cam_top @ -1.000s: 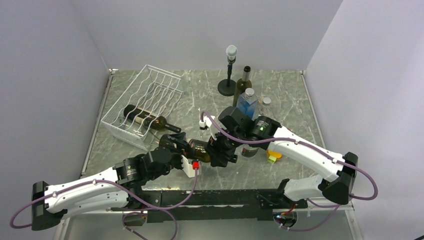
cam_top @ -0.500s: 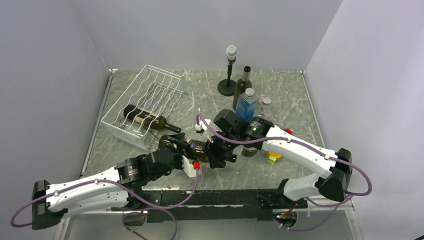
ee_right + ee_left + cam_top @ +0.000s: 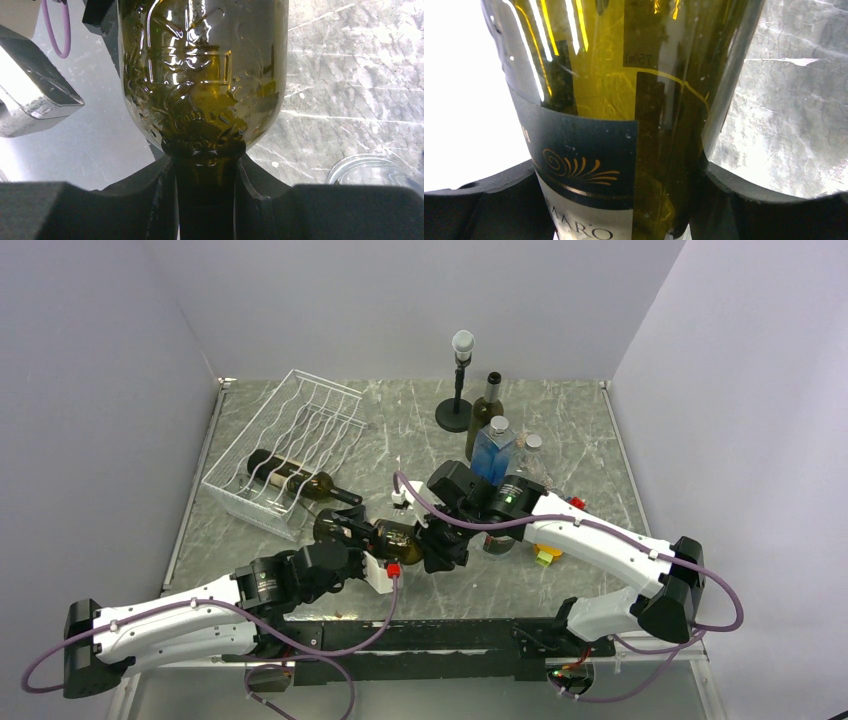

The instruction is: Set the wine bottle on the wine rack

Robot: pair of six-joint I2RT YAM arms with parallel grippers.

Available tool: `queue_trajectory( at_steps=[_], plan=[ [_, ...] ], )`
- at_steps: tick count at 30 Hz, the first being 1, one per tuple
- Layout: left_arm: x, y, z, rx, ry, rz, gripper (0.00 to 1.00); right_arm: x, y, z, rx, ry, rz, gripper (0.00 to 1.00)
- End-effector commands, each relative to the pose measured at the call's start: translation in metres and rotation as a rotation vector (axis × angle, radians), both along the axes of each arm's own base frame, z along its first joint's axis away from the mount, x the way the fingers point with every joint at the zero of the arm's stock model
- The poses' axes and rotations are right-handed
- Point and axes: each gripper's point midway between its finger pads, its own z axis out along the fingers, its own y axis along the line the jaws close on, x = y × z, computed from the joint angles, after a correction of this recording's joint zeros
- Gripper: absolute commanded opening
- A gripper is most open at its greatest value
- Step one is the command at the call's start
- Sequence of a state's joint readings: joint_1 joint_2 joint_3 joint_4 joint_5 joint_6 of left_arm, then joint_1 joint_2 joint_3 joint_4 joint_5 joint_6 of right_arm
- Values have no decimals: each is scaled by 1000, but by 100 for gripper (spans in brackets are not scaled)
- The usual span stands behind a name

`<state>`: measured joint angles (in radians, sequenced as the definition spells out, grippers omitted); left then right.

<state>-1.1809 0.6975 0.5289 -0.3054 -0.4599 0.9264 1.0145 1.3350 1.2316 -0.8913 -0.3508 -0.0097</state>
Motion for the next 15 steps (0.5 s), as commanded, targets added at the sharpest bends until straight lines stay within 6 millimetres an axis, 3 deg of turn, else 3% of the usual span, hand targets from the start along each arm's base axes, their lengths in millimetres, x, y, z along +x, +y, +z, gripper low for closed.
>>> queue_trajectory(
  at_steps=[1, 5, 7, 9, 10, 11, 12, 15],
  plan=[
    [14, -9, 78, -366, -100, 103, 4, 0, 16, 19, 97, -8, -15, 0],
    [13, -12, 80, -383, -96, 88, 11, 4, 21, 24, 119, -20, -31, 0],
    [13, -12, 79, -380, -93, 89, 21, 7, 22, 26, 131, -32, -46, 0],
    [12, -12, 78, -379, -89, 86, 36, 10, 24, 31, 154, -56, -51, 0],
    [12, -13, 77, -381, -87, 83, 52, 12, 25, 37, 179, -77, -53, 0],
    [11, -13, 76, -380, -86, 77, 92, 14, 27, 41, 203, -101, -52, 0],
    [11, -14, 72, -370, -86, 68, 98, 15, 26, 46, 222, -123, -57, 0],
    [7, -17, 55, -288, -71, 24, 99, 21, 28, 61, 284, -179, -80, 0]
  ],
)
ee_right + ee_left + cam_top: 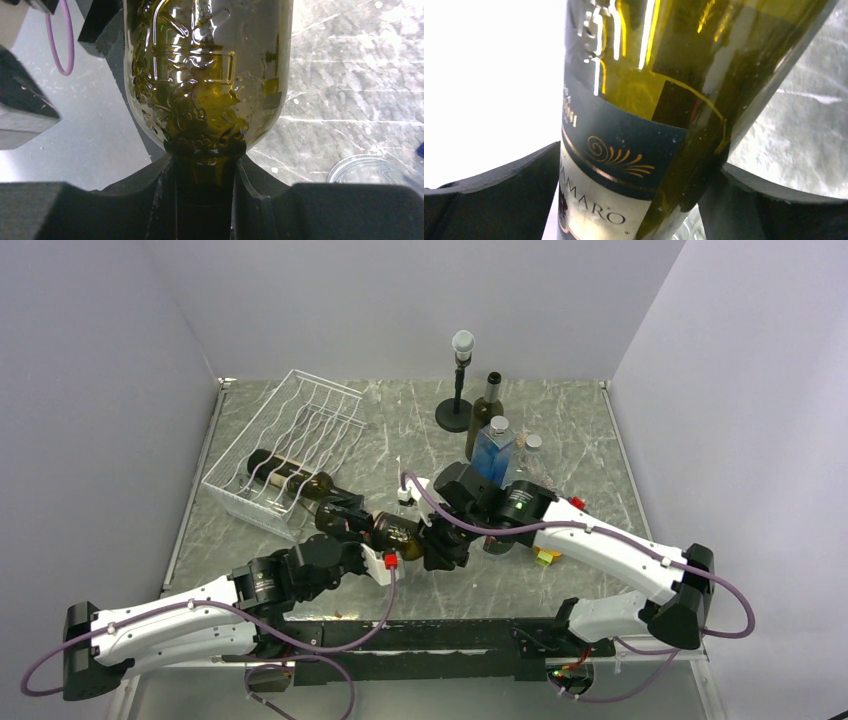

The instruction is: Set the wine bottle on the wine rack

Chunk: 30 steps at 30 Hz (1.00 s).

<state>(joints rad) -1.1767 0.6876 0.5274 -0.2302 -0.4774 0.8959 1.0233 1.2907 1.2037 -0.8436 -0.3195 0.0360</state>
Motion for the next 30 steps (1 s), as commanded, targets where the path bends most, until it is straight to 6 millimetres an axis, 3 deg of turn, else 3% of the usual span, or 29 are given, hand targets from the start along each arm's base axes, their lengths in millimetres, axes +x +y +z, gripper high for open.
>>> queue_trajectory(
  at_steps=[1, 6, 14, 22, 30],
  plan=[
    [1, -15, 35, -167, -45, -21, 99, 21, 25, 58, 248, -171, -52, 0],
    [-1, -18, 22, -96, -11, -40, 99, 34, 20, 69, 255, -224, -131, 0],
    [-4, -17, 25, -108, -9, -62, 99, 51, 12, 76, 241, -280, -235, 0],
    [-9, -16, 28, -120, 13, -77, 99, 54, 12, 73, 226, -287, -239, 0],
    [-7, -12, 53, -205, -22, -49, 99, 62, 10, 61, 172, -292, -278, 0]
  ],
)
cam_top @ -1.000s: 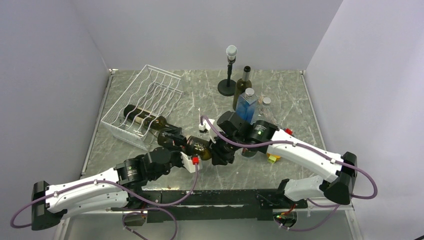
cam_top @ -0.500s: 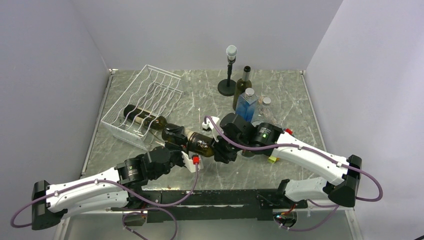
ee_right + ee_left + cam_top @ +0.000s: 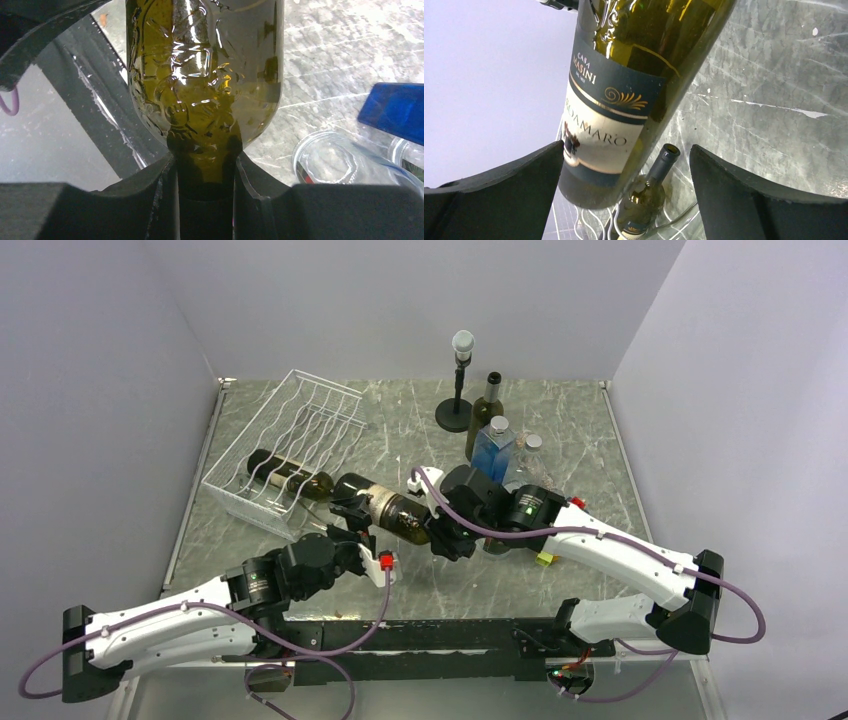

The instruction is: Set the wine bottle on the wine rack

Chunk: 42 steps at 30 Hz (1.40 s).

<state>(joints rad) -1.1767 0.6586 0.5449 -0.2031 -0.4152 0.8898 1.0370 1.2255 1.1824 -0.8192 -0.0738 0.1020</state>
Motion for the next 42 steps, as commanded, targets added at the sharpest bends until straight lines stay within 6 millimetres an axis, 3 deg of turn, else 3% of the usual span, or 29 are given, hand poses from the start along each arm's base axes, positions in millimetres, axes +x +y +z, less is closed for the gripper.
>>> queue_trajectory(
  at_steps=[1, 13, 19, 23, 29, 36, 42],
  plan=[
    [-1, 1, 39, -144, -14, 20, 99, 33, 27, 51, 190, -149, -78, 0],
    [-18, 31, 113, -502, -47, 17, 99, 72, 33, 14, 145, -129, -173, 0],
    [-24, 52, 148, -738, -26, 45, 99, 97, 50, -6, 150, -94, -169, 0],
    [-22, 60, 165, -955, 88, 117, 99, 117, 62, -22, 125, -80, -174, 0],
    [-5, 66, 164, -1121, 271, 362, 99, 143, 80, -38, 122, -93, -176, 0],
    [-4, 54, 161, -1139, 318, 360, 99, 162, 98, -48, 148, -99, -171, 0],
    [-9, 61, 172, -1194, 310, 316, 99, 165, 113, -54, 195, -99, -129, 0]
  ],
)
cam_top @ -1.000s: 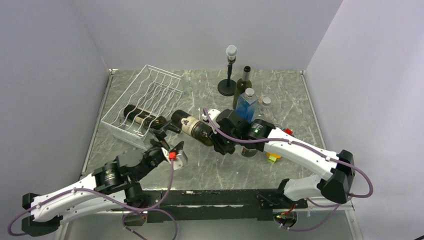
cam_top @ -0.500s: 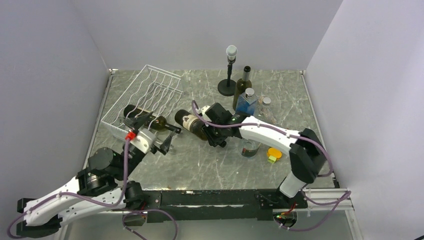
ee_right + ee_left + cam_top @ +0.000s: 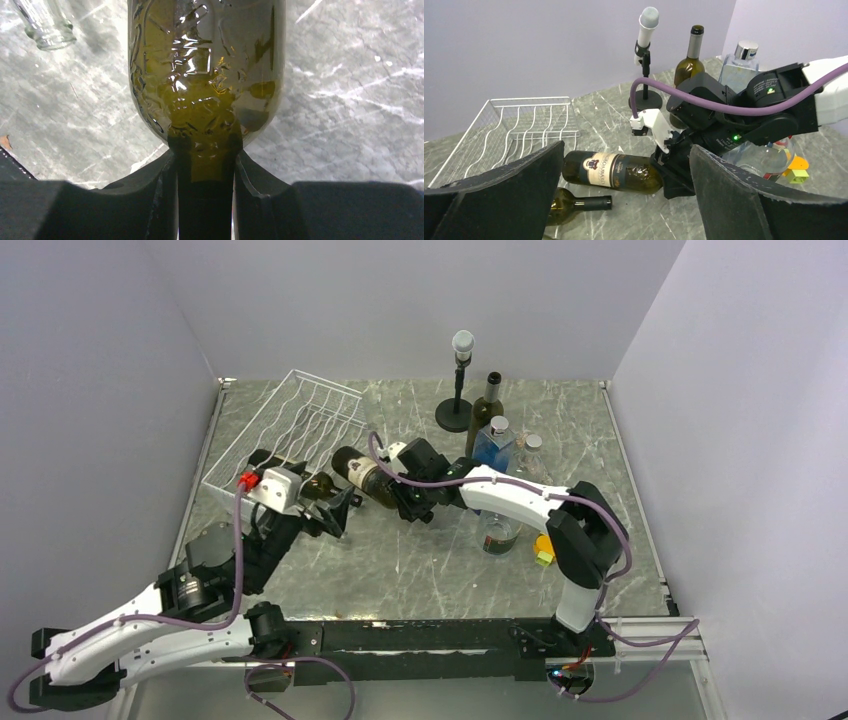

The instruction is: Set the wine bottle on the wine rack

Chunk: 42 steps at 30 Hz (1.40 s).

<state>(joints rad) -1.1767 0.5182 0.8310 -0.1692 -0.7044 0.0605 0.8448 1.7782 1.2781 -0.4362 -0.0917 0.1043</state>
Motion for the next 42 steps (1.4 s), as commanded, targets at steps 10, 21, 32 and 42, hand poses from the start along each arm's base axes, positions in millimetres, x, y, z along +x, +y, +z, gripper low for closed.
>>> queue_trajectory(
  at_steps=[10, 21, 32, 42],
  plan=[
    [-7, 22, 21, -169, 9, 26, 99, 57, 81, 45, 327, -230, 112, 0],
    [-9, 26, 24, -203, 50, 32, 99, 85, 121, 65, 526, -346, 225, 0],
    [-13, 30, 31, -215, 73, 19, 99, 119, 166, 77, 571, -362, 279, 0],
    [-11, 24, 29, -184, 87, 20, 99, 147, 182, 79, 476, -380, 308, 0]
  ],
)
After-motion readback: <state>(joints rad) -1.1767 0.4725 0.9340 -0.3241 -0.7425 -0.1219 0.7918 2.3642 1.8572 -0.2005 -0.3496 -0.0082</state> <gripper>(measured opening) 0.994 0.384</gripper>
